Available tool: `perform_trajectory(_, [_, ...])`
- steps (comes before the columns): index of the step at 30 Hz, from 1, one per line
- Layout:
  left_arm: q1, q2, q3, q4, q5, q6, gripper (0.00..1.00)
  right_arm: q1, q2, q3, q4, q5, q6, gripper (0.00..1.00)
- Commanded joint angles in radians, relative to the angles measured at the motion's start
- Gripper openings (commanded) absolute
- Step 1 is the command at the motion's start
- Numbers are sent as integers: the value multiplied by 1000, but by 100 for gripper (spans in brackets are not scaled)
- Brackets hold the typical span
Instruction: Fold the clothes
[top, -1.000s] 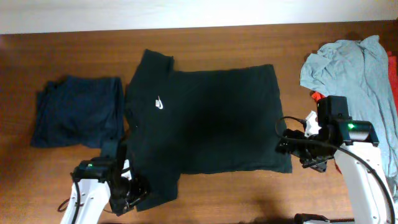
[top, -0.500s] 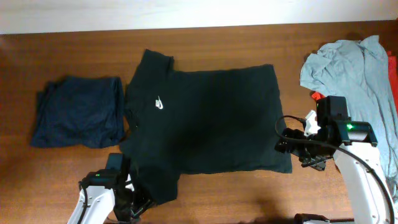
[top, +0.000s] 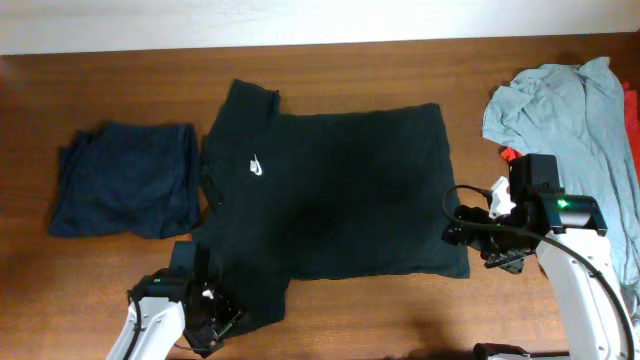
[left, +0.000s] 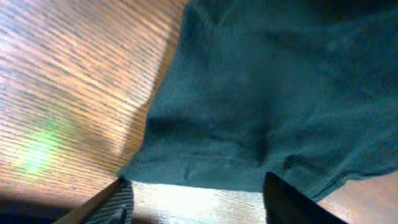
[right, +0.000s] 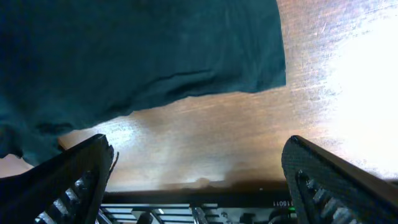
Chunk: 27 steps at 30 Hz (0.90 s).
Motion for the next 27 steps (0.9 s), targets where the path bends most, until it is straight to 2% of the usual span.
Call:
perform_trajectory(1, [3,55,-9,84,-42,0,56,-6,-2,0,8,-2,8,88])
perform_trajectory(4, [3,113,-9,129,-38,0,29,-6,-2,0,8,-2,8,88])
perform_trajectory(10, [3,199,0,156,4,20,1,-7,-2,0,8,-2,8,88])
perform_trajectory(17, [3,155,130,19,27,116,1,-7,-2,0,22,-1,8,88])
perform_trajectory(27, [3,61,387,-134,-95,169,1,-8,98,-27,-11,25,57,89])
